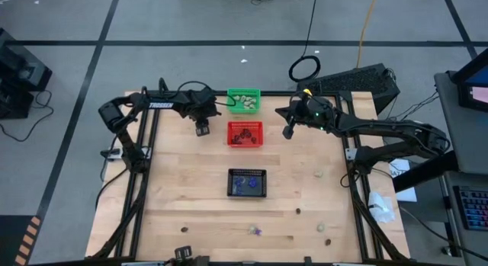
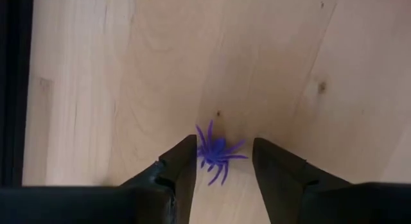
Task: Sort Halloween decoration
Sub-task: Put the violet spider toy into the black basket
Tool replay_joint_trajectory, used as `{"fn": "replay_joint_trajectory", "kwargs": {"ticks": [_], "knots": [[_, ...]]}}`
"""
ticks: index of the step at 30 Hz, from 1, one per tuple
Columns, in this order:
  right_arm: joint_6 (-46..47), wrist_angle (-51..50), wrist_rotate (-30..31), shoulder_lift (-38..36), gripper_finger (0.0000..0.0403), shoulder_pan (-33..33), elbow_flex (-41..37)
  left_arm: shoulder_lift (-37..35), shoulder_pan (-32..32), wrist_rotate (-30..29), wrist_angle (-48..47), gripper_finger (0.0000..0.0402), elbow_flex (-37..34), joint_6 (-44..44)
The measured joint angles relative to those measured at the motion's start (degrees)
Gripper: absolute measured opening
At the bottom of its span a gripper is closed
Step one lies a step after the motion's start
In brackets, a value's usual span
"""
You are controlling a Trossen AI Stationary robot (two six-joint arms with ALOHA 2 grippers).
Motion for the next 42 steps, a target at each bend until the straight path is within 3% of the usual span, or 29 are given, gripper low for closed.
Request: {"fn": "replay_joint_trajectory", "kwargs": {"ticks": [10,17,26,33,42], "knots": [[0.15,0.38,-0.26,0.02,0.0000,0.00,0.00,0.83,0.85,2.42,0.68,0.0066,-0.04,-0.32],[0.17,0.37,-0.27,0.02,0.0000,0.00,0.00,0.46,-1.02,0.06,-0.54,0.0005,-0.18,2.36],[0.19,0.37,-0.28,0.02,0.0000,0.07,0.00,-5.05,-4.38,-1.01,-4.52,0.0000,-0.80,0.71],[0.13,0.37,-0.28,0.04,0.0000,0.49,0.00,-12.25,-8.92,2.71,-10.58,0.0000,-0.58,-5.38],[-0.02,0.54,-0.31,0.04,0.0000,0.81,0.00,-18.51,-22.05,11.87,-7.18,0.0000,-0.45,-13.98]]}}
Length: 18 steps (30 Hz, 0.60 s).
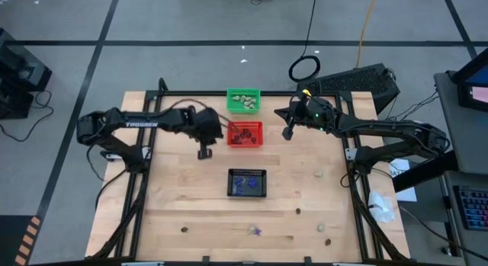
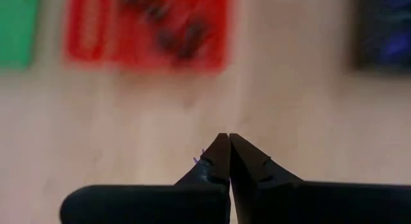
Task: Sort Halloween decoration
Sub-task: Put the violet spider toy into the black basket
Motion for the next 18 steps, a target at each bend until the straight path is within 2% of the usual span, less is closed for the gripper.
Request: {"fn": "replay_joint_trajectory", "kwargs": {"ticks": [7,10,14,18], "knots": [[0.02,0.07,0.00,0.00,0.0000,0.00,0.00,0.49,-14.09,1.73,10.63,0.0000,0.04,-6.78],[0.02,0.10,0.00,0.00,0.0000,0.04,0.00,0.52,-19.22,4.47,17.49,0.0000,0.05,-10.64],[0.02,0.28,0.00,0.00,0.0000,0.07,0.00,0.52,-24.58,5.95,25.65,0.0000,0.06,-13.93],[0.17,0.31,0.00,0.00,0.0000,0.40,0.00,1.81,-27.28,5.91,30.77,0.0000,0.08,-16.26]]}}
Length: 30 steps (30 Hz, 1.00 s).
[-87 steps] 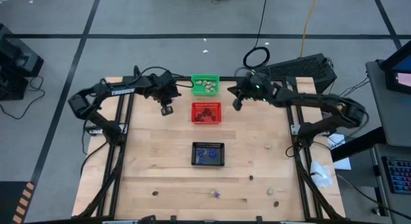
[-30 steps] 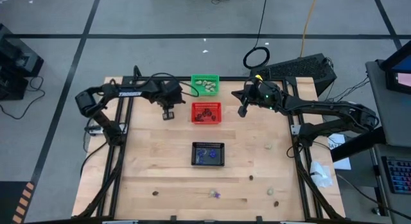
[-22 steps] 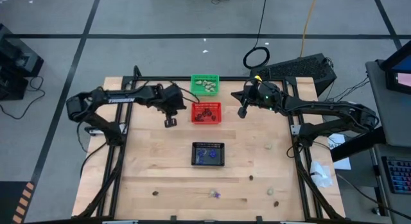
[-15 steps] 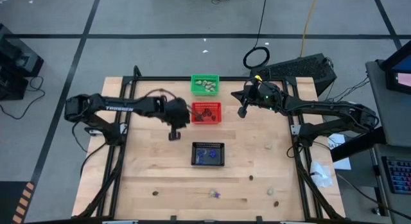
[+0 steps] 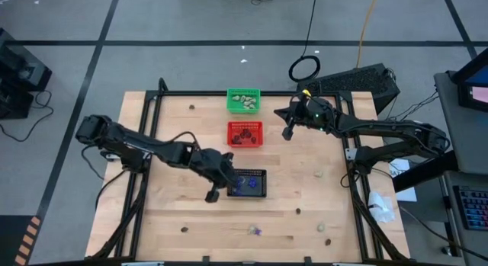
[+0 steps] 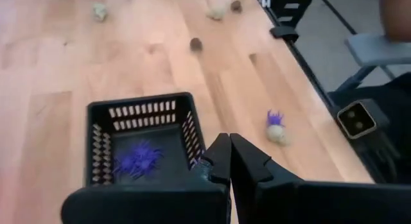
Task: Sort Halloween decoration
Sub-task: Put the violet spider toy into the black basket
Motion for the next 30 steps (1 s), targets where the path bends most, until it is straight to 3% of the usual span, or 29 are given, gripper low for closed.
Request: {"fn": "replay_joint_trajectory", "kwargs": {"ticks": [10,17,25,30], "knots": [[0.00,0.40,0.00,0.00,0.0000,1.04,0.00,12.30,3.63,-6.20,7.25,0.0000,0.76,-0.61],[-0.18,-0.40,-0.02,0.00,0.0000,1.04,0.00,18.21,5.36,-6.38,8.98,0.0000,1.87,0.90],[-0.20,-1.74,-0.13,0.00,0.0000,1.08,0.00,19.58,4.82,-6.38,9.40,0.0002,1.90,2.76],[1.57,-5.48,-0.41,-0.02,0.0000,2.86,0.00,18.58,4.55,-6.44,9.66,0.0037,1.92,3.93]]}}
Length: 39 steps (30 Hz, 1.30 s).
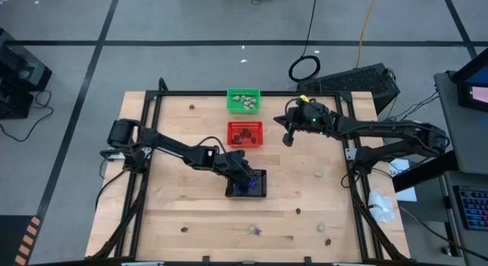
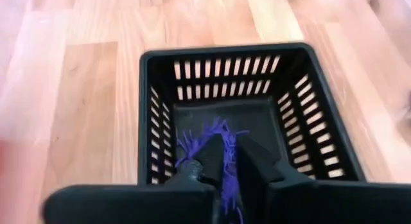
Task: Sort Halloween decoration
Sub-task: Put the violet spider toy into the black basket, then put the white skull toy into the green basket
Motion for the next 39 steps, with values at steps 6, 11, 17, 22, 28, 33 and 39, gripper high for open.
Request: {"fn": "replay_joint_trajectory", "kwargs": {"ticks": [6,11,17,22,28,33,39], "knots": [[4.67,-8.20,-1.09,-3.00,0.0000,4.15,0.05,-1.47,-0.14,-0.92,-0.05,0.0099,-0.04,1.30],[11.48,-22.35,0.85,-7.07,0.0000,9.75,2.63,-2.11,-1.13,-3.87,2.04,0.0086,-1.64,4.51],[21.93,-45.91,9.32,-8.11,0.0000,20.01,7.68,-5.81,-2.46,-7.40,10.04,0.0016,-5.19,4.46],[36.29,-60.54,8.43,-7.44,0.0000,27.67,8.26,-11.19,-2.74,-7.74,15.37,0.0008,-9.36,1.52],[49.51,-69.41,2.42,-3.39,0.0000,35.04,6.77,-15.44,-2.74,-7.94,23.41,0.0011,-16.70,-1.77],[52.27,-68.37,-0.95,0.26,0.0000,36.76,3.81,-15.95,-3.22,-8.11,33.07,0.0011,-22.12,-4.59],[50.43,-67.54,-0.87,2.88,0.0000,34.97,2.38,-15.96,-4.22,-10.91,37.35,0.0011,-24.50,-5.85]]}}
